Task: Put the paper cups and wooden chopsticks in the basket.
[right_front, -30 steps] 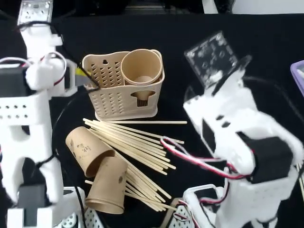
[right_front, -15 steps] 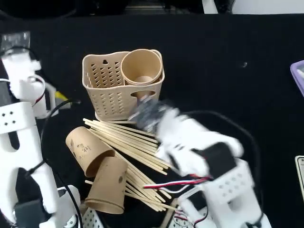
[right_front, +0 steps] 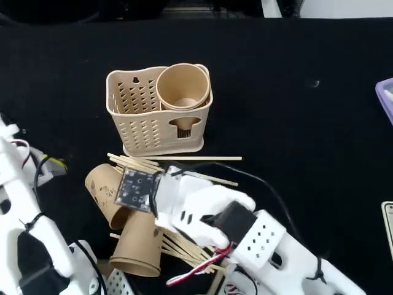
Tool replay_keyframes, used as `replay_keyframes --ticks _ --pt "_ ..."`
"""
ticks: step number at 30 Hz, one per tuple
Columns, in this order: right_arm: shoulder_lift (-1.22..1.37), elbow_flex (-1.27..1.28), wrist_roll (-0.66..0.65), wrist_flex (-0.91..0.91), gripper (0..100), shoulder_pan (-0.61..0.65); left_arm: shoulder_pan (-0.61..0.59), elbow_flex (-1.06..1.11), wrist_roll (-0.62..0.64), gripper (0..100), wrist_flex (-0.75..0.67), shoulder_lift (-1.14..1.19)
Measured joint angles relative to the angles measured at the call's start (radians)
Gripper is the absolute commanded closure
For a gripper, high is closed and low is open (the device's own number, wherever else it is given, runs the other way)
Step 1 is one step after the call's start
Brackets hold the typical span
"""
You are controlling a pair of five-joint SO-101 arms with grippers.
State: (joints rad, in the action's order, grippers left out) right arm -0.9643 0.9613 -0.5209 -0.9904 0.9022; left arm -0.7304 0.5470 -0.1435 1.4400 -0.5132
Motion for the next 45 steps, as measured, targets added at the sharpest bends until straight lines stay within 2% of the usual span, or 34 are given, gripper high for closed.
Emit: replay_keyframes --ticks 5,13,19,28,39,45 --pt "0.146 0.000 0.002 0.086 74.8 0.060 -0.014 0.126 0.029 69 -0.138 0.000" --pt "0.302 0.000 0.002 0.183 74.8 0.072 -0.017 0.282 0.103 69 -0.296 0.000" --pt "0.305 0.000 0.003 0.227 74.8 0.072 -0.017 0.293 0.149 69 -0.307 0.000" --pt "0.305 0.044 0.089 0.333 74.8 0.072 -0.017 0.313 0.212 69 -0.308 0.000" --pt "0.307 0.066 0.089 0.339 74.9 0.072 -0.017 0.315 0.229 69 -0.311 0.000" --pt "0.417 0.066 0.089 0.404 74.9 0.072 -0.017 0.325 0.230 69 -0.311 0.000"
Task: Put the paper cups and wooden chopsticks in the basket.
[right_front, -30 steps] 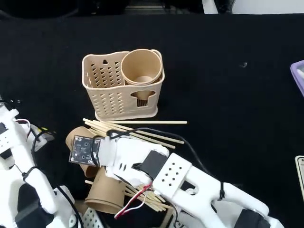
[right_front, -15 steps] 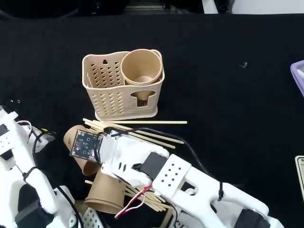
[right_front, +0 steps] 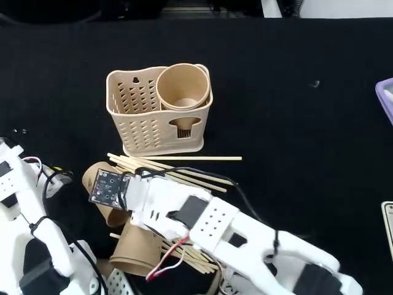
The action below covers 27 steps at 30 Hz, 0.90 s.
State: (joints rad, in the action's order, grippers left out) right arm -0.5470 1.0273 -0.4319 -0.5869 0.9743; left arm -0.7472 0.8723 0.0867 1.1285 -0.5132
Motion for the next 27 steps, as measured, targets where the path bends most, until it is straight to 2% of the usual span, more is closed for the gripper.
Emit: replay_keyframes --ticks 2,4,8,15,18,23,27 --pt "0.043 0.000 0.003 0.031 75.0 0.000 0.000 0.000 0.000 69 0.000 0.000" --pt "0.066 -0.002 0.005 0.048 79.2 0.002 0.000 0.000 0.000 69 0.000 0.000" --pt "0.069 -0.002 0.006 0.054 98.7 0.003 0.000 0.000 0.000 69 0.000 0.000" --pt "0.069 -0.002 0.005 0.044 98.8 0.002 0.000 0.000 0.000 69 0.000 0.000" --pt "0.044 -0.035 0.003 -0.055 98.8 0.000 0.000 0.000 0.000 69 0.000 0.000" --pt "-0.137 -0.106 0.003 -0.229 98.8 0.002 0.000 0.000 0.000 69 0.000 0.000" --pt "-0.285 -0.140 0.003 -0.275 98.8 -0.084 0.000 0.000 0.000 69 0.000 0.000"
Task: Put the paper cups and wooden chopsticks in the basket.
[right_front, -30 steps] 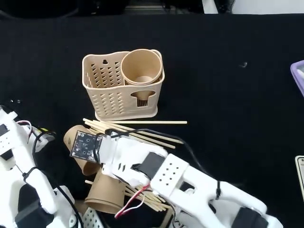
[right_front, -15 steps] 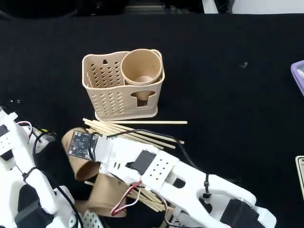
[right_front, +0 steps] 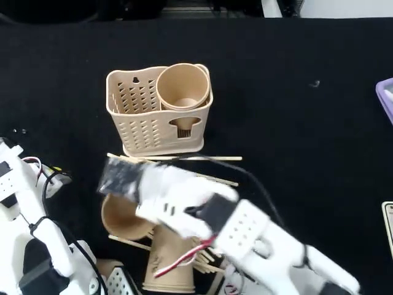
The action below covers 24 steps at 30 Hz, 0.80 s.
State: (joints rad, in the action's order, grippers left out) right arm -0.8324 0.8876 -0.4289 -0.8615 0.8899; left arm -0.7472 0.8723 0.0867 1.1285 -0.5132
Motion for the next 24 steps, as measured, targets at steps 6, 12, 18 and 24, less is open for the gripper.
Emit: replay_keyframes --ticks 6,12,18,24 --pt "-0.160 -0.130 0.000 -0.130 98.8 -0.130 0.000 0.000 0.000 69 0.000 0.000" --pt "-0.213 -0.400 0.000 -0.270 98.8 -0.210 0.000 0.000 0.000 69 0.000 0.000" --pt "-0.213 -0.669 0.000 -0.356 98.8 -0.299 0.000 0.020 0.000 69 -0.002 0.000" --pt "-0.034 -0.901 0.068 -0.385 98.8 -0.402 0.000 0.020 0.000 69 -0.002 0.000"
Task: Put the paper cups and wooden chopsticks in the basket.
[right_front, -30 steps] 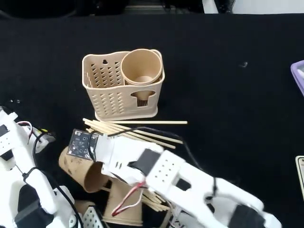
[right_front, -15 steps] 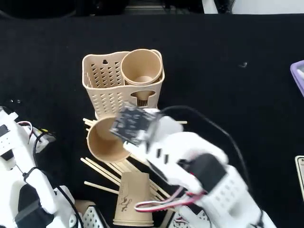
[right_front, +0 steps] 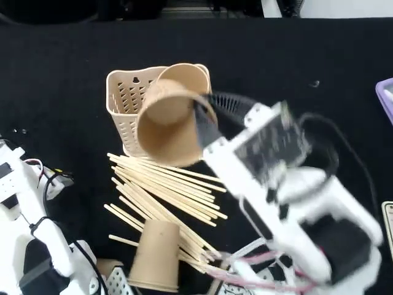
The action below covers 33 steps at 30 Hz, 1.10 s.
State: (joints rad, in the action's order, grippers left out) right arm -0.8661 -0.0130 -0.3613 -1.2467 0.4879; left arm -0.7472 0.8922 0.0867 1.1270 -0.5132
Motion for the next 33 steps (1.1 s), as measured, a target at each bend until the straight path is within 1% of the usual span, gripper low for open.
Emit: replay_keyframes --ticks 5,12,16,24,26,30,32,33 --pt "0.216 -0.155 0.051 -0.009 98.8 -0.069 0.000 0.000 0.000 69 0.000 0.000" --pt "0.457 -0.319 0.089 -0.126 98.8 -0.124 0.000 0.009 0.000 69 0.000 0.000" --pt "0.552 -0.361 0.118 -0.133 98.8 -0.157 0.000 0.009 0.000 69 0.000 0.000" --pt "0.663 -0.364 0.124 -0.133 98.2 -0.160 0.000 0.009 0.000 69 0.000 0.000" --pt "0.664 -0.364 0.124 -0.132 93.1 -0.160 0.000 0.009 0.000 69 0.000 0.000" --pt "0.664 -0.364 0.135 -0.129 76.7 -0.158 0.000 0.009 0.000 69 0.000 0.000" --pt "0.664 -0.364 0.143 -0.129 72.2 -0.158 0.000 0.009 0.000 69 0.000 0.000" --pt "0.664 -0.364 0.143 -0.129 71.5 -0.158 0.000 0.009 0.000 69 0.000 0.000"
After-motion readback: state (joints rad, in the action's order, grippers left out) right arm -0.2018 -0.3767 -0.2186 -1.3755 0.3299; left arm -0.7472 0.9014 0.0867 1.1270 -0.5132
